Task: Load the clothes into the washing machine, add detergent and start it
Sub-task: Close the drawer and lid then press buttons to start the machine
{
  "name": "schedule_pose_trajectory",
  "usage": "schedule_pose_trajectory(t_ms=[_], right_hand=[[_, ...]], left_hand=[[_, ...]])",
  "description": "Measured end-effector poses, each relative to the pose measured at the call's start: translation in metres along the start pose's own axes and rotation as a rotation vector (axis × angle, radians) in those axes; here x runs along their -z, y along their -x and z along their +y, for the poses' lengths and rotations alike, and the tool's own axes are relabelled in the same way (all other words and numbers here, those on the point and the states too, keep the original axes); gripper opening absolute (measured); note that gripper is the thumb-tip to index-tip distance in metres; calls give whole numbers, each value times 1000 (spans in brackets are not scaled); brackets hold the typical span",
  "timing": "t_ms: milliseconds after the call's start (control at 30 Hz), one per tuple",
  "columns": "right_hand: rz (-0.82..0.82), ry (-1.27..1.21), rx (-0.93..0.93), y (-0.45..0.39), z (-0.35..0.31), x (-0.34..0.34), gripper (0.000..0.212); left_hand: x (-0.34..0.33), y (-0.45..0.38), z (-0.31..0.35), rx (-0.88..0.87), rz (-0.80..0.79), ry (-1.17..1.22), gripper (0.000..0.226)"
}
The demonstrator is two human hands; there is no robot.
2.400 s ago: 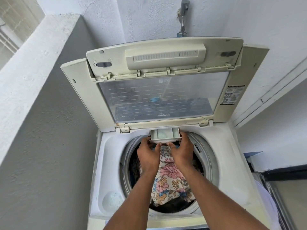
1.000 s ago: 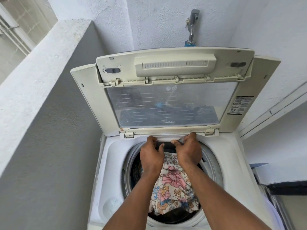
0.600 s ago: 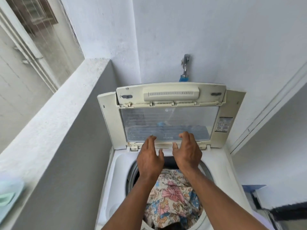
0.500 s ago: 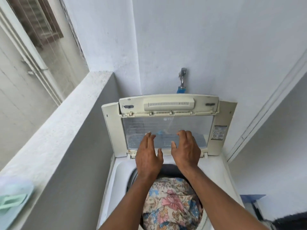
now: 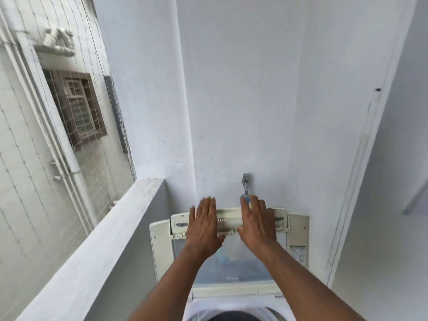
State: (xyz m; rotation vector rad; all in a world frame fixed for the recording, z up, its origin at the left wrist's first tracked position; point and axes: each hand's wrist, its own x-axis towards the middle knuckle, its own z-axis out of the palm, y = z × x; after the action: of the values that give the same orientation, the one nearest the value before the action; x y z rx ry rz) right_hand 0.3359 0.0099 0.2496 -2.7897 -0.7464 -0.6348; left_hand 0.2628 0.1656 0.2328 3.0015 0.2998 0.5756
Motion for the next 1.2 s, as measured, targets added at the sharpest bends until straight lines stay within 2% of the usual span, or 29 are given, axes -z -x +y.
schedule_pose_trajectory(t_ms=[100, 167, 233, 367, 533, 867, 1000, 1200], right_hand=[[-97, -17, 84, -16, 2, 1, 95], [-177, -13, 118, -20, 4, 1, 93], [-222, 1, 143, -19, 6, 0, 89], [-179, 7, 144, -14, 7, -6, 75], [-174, 8, 136, -4, 2, 0, 69], [-175, 41, 153, 39, -4, 22, 46], [-195, 54, 165, 62, -9, 30, 46], [-290, 82, 202, 97, -15, 36, 45]], left_hand=[[6, -19, 0, 11, -183, -41, 117], [6, -24, -1, -1, -231, -31, 116], [2, -24, -1, -14, -217, -51, 108], [-7, -13, 0, -17, -111, -55, 91], [-11, 3, 5, 16, -53, -35, 74], [11, 53, 17, -27, -23, -64, 73], [21, 75, 25, -50, -39, -88, 63], [25, 114, 39, -61, -53, -135, 62]])
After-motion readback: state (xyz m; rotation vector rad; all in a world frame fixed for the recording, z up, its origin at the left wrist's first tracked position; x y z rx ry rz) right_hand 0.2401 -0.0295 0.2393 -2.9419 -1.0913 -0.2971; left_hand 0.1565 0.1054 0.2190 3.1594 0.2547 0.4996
